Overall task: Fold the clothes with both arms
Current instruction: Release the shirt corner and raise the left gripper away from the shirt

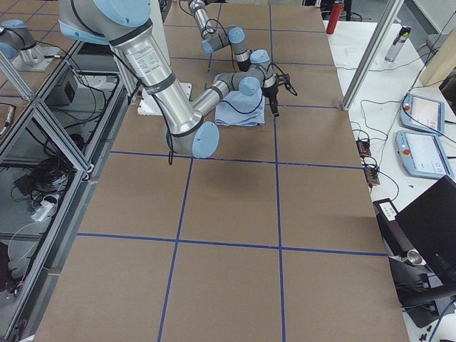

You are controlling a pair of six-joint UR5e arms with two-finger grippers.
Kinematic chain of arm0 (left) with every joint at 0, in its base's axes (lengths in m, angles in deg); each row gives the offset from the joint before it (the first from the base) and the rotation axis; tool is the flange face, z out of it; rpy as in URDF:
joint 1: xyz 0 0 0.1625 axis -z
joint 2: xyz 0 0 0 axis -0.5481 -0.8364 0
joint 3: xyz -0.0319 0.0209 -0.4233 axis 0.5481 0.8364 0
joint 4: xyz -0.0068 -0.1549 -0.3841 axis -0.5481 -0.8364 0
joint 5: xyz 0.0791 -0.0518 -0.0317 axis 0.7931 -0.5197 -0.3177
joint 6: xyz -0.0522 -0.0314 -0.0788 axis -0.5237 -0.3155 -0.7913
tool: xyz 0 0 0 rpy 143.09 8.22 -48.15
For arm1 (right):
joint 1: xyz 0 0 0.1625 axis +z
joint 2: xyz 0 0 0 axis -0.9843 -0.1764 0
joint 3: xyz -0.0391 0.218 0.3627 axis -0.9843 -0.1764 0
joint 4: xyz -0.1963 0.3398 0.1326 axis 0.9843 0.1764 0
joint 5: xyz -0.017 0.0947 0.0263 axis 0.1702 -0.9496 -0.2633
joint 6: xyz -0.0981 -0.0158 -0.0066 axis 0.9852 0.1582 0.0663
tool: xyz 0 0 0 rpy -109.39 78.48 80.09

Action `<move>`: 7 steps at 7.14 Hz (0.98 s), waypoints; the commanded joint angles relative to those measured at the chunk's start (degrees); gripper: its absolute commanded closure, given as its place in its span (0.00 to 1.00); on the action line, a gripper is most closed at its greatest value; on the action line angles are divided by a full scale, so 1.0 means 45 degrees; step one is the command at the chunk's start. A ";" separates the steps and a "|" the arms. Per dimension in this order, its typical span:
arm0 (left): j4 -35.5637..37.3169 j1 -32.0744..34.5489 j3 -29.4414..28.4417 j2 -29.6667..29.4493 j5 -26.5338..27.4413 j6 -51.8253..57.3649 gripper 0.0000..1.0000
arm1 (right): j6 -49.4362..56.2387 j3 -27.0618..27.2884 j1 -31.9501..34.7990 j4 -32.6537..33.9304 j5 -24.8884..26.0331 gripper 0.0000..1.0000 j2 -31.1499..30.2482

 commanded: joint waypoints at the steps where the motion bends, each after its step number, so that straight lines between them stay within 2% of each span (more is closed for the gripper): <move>1: -0.0056 0.0735 -0.1132 -0.0664 -0.0013 0.0112 0.00 | 0.0007 -0.0010 0.0000 0.0000 0.0000 0.00 -0.0027; 4: -0.0173 0.2103 -0.2366 -0.1156 -0.0052 0.1183 0.00 | -0.0013 -0.0010 0.0000 -0.0019 0.0000 0.00 -0.0027; 5: -0.0483 0.2261 -0.2310 -0.1176 -0.0168 0.1226 0.00 | -0.0148 0.0009 0.0000 -0.0097 0.0000 0.00 -0.0008; 6: -0.0950 0.2398 -0.2135 -0.1137 -0.0498 0.1226 0.00 | -0.0265 0.0009 -0.0154 -0.0774 -0.0020 0.00 -0.0027; 7: -0.1129 0.2535 -0.1747 -0.1001 -0.1352 0.1246 0.00 | -0.0827 -0.0010 -0.0581 -0.1632 0.0019 0.00 -0.0124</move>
